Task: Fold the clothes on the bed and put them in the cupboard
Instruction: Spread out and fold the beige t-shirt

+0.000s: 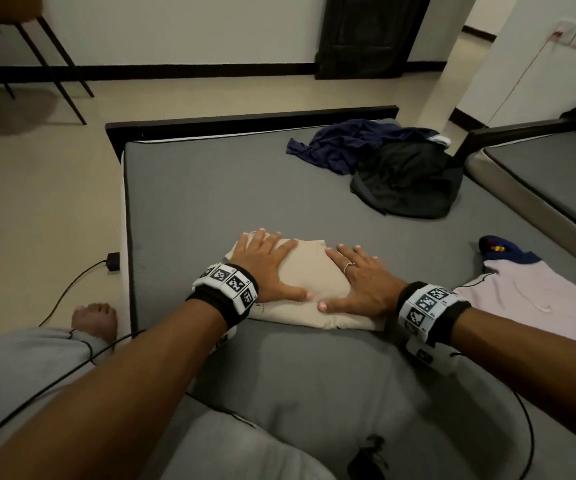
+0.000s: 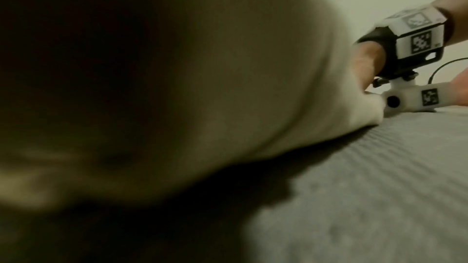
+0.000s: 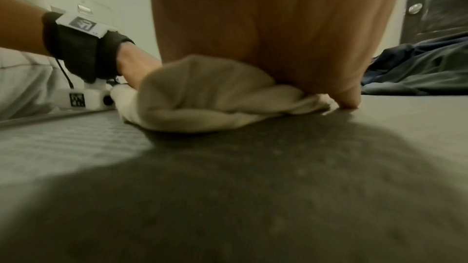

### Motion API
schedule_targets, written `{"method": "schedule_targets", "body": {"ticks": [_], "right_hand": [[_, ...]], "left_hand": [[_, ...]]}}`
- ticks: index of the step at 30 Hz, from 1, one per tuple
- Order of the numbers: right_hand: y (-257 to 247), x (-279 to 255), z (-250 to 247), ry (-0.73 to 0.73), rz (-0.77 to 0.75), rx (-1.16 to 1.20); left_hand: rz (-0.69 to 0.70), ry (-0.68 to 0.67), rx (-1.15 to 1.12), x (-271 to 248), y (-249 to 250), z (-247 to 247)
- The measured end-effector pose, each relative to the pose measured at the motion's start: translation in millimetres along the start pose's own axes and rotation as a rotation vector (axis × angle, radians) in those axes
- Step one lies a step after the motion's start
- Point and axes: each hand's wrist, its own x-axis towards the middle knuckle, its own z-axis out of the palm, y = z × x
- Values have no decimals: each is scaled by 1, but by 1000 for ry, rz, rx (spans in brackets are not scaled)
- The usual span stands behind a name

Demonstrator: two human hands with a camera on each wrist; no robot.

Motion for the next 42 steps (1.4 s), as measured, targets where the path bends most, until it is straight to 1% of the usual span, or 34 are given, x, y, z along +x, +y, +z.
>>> {"method": "schedule_targets", "body": {"ticks": [3, 5, 6, 8, 9, 10, 11, 12, 14, 17, 20, 25, 27, 30, 31, 32, 35, 36, 37, 39, 40, 42], "right_hand": [[10, -6, -5, -51, 54, -39], [8, -13, -9, -2, 23, -131], [4, -17, -10, 59, -28, -169], [-8, -26, -7, 150, -155, -184], [-14, -29, -1, 144, -199, -175], [-18, -31, 7, 117, -221, -176], [-19, -31, 16, 94, -226, -192], [-18, -29, 23, 90, -223, -217], [-12, -24, 29, 107, -210, -241], [-5, -28, 28, 117, -208, -298], [-1, -33, 26, 104, -218, -330], [6, -45, 23, 16, -145, -282], [9, -53, 21, -35, -123, -251], [6, -61, 8, -122, -103, -271], [3, -61, -2, -113, -94, -264], [-2, -60, -13, -51, -87, -235], [-12, -42, -35, 299, -75, -122], [-14, -33, -35, 353, -69, -67], [-13, -23, -31, 341, -70, -7], [-10, -5, -17, 208, -66, 70], [-9, -1, -12, 171, -56, 71], [-6, 4, -8, 196, -31, 84]], "left_hand": [[-93, -34, 39, -8, -14, -7], [-65, 39, 108, -17, -15, -13], [-9, 101, 122, -21, -12, -16], [161, 203, 94, -28, 1, -19], [241, 202, 74, -32, 9, -16], [293, 165, 58, -33, 16, -11], [310, 110, 54, -34, 21, -3], [301, 66, 62, -33, 22, 4], [261, 35, 65, -29, 16, 12], [217, 15, 59, -24, 3, 9], [139, -49, 55, -24, -10, 4], [16, -135, 19, -31, -27, 0], [-5, -154, 20, -36, -32, -3], [-12, -151, 68, -46, -36, -7], [6, -123, 112, -50, -34, -10], [50, -70, 164, -54, -29, -13], [269, 99, 273, -64, -4, -18], [332, 119, 279, -66, 5, -15], [370, 102, 272, -67, 13, -12], [375, -17, 253, -67, 25, -6], [369, -69, 261, -67, 27, -5], [389, -83, 320, -65, 23, -7]]}}
